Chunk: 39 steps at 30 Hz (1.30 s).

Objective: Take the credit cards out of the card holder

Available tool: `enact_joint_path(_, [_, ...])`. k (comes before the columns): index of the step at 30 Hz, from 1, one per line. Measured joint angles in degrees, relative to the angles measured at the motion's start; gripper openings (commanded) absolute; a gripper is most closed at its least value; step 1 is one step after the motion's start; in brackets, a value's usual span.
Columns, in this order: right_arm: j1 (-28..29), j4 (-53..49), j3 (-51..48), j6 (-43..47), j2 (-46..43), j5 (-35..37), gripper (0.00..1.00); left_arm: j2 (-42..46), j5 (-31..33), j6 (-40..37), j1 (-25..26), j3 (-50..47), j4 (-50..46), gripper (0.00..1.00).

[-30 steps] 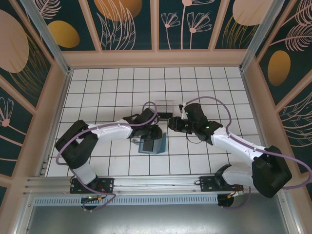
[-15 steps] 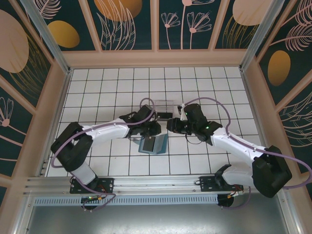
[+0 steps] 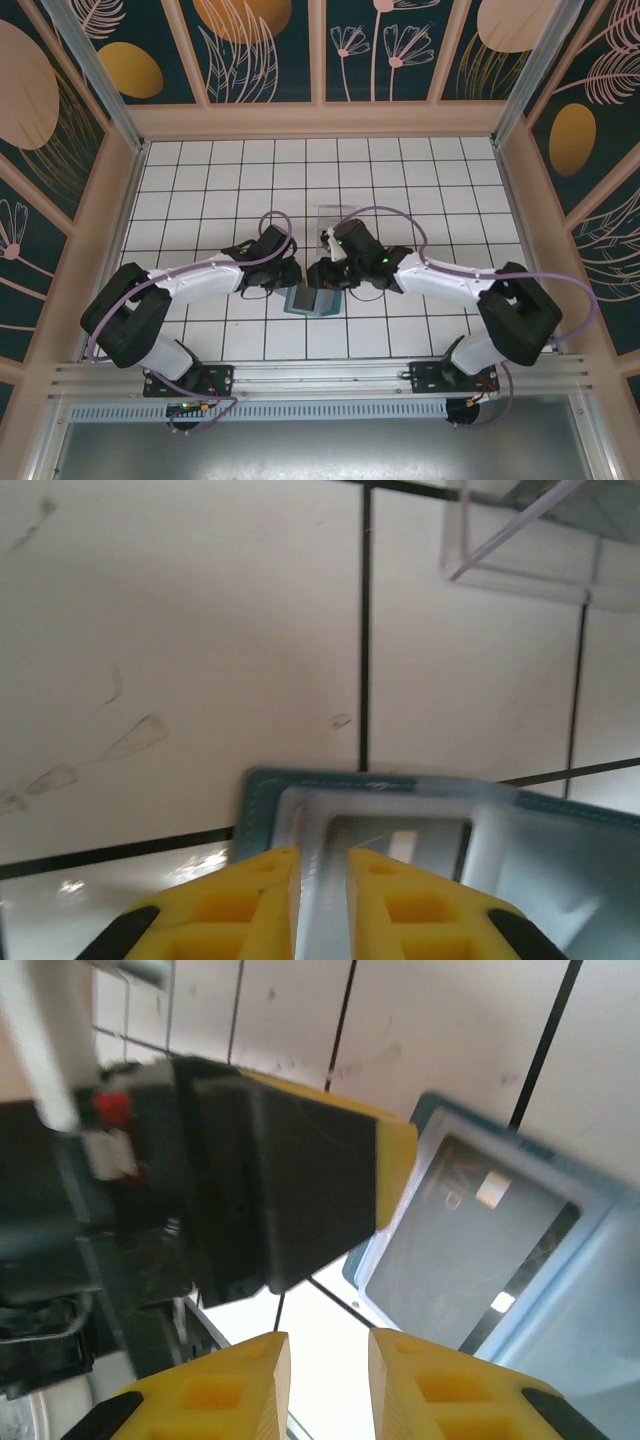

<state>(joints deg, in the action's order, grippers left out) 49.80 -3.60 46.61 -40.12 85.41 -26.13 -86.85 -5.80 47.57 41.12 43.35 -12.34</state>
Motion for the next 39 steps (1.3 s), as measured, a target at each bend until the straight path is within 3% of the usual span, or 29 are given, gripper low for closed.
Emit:
enact_joint_path(11, [1.3,0.9,-3.3,-2.0,4.1,-1.6,0.28,1.0,2.4,0.1,-0.3,-4.5,-1.4,0.16])
enact_joint_path(25, [-6.1,1.1,-5.9,1.7,6.7,-0.8,0.28,5.3,-1.9,2.1,-0.6,-8.5,0.9,0.16])
enact_joint_path(39, [-6.3,0.8,-4.0,1.5,6.5,-1.4,0.28,9.6,-3.4,4.9,-0.6,-8.2,1.9,0.38])
